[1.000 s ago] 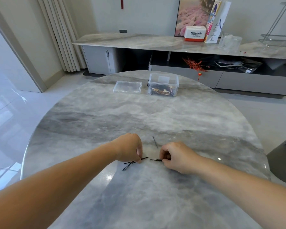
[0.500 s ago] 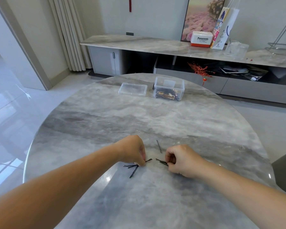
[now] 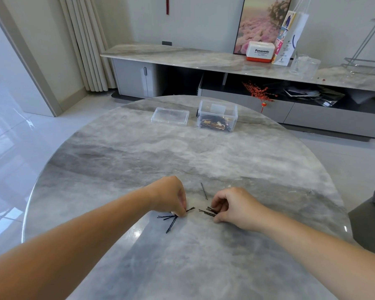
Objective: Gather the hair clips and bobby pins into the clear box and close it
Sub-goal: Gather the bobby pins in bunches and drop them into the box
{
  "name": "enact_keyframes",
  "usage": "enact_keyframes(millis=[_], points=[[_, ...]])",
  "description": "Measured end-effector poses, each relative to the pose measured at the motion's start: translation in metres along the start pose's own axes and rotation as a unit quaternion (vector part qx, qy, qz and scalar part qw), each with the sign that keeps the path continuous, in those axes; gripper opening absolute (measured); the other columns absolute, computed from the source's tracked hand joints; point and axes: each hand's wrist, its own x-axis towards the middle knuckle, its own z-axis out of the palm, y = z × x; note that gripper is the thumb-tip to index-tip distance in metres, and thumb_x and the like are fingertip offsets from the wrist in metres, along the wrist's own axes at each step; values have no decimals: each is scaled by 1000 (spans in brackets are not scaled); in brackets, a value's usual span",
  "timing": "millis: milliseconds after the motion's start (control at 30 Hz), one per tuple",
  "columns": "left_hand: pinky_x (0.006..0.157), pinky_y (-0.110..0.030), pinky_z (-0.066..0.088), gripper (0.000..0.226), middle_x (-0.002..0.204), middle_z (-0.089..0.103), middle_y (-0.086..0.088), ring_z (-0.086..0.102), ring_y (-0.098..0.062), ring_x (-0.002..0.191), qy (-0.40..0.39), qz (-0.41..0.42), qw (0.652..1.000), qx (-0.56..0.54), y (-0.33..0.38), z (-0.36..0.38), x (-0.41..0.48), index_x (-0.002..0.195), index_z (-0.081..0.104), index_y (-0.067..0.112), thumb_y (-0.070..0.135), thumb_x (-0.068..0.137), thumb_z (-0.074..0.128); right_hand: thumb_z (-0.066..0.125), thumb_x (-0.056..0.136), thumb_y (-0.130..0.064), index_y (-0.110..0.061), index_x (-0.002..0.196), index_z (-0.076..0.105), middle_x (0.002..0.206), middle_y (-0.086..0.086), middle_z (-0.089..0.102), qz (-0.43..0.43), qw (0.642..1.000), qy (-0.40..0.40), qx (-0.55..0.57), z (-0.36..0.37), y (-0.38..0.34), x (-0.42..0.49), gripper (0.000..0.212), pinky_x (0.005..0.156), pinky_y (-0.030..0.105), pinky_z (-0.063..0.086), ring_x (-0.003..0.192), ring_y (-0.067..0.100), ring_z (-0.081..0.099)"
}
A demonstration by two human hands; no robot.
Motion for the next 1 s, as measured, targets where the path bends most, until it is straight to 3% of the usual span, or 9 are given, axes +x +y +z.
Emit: enact_keyframes(millis=[133, 300, 467, 633, 733, 800, 933, 1000], points=[[70, -26, 59, 7, 80, 78, 0, 68, -7, 67, 5, 3, 1000, 3, 0, 1, -1, 76, 78, 20, 19, 69, 77, 84, 68, -19, -22, 82, 74, 74, -11, 69, 25, 1000, -5, -12, -1, -4, 4, 17, 60, 10, 45, 69, -1, 63], [74, -28, 61, 7, 79, 77, 7, 70, -8, 76, 26, 17, 999, 9, -1, 3, -3, 75, 78, 23, 25, 69, 80, 71, 70, -13, -19, 83, 73, 64, -13, 62, 28, 999, -18, -36, 0, -12, 2, 14, 46, 9, 37, 53, -3, 54], [69, -26, 61, 6, 77, 78, 2, 69, -7, 64, 19, 8, 1000, -12, -1, 1, -1, 75, 78, 19, 20, 70, 78, 69, 67, -13, -23, 74, 70, 60, -14, 59, 21, 998, -5, -56, 5, -10, 2, 12, 55, 17, 44, 59, 0, 56], [57, -19, 57, 2, 68, 75, -4, 67, -7, 53, 0, -25, 990, -142, 6, -6, 4, 74, 76, 10, 11, 75, 76, 75, 64, -11, -21, 69, 70, 64, -6, 67, 104, 987, 15, 122, -6, -6, 10, 12, 57, 21, 48, 59, 9, 61], [62, -21, 58, 5, 70, 73, -9, 67, -16, 59, 2, -34, 965, -259, 13, -16, 14, 75, 75, 7, 9, 75, 80, 72, 70, 5, -6, 77, 68, 64, 15, 68, 151, 926, 41, 344, -25, -6, 17, 14, 55, 28, 52, 53, 23, 63], [61, -23, 57, 9, 70, 72, -10, 66, -18, 62, 12, -40, 948, -317, 17, -28, 26, 76, 75, 6, 10, 75, 83, 69, 74, 10, -3, 80, 64, 63, 17, 65, 176, 876, 47, 446, -41, -6, 26, 15, 50, 28, 54, 51, 25, 64], [58, -23, 58, 9, 65, 70, -7, 65, -11, 56, 43, -41, 905, -421, 30, -63, 58, 76, 72, 7, 8, 78, 81, 65, 78, 14, -3, 80, 60, 61, 15, 64, 193, 797, 61, 570, -76, -2, 59, 18, 48, 30, 58, 50, 23, 67], [61, -24, 58, 9, 65, 70, -5, 65, -10, 55, 62, -38, 890, -450, 39, -85, 84, 80, 72, 8, 11, 79, 81, 62, 80, 14, -2, 79, 59, 56, 15, 65, 202, 779, 66, 590, -97, -1, 85, 16, 47, 29, 58, 46, 23, 66]])
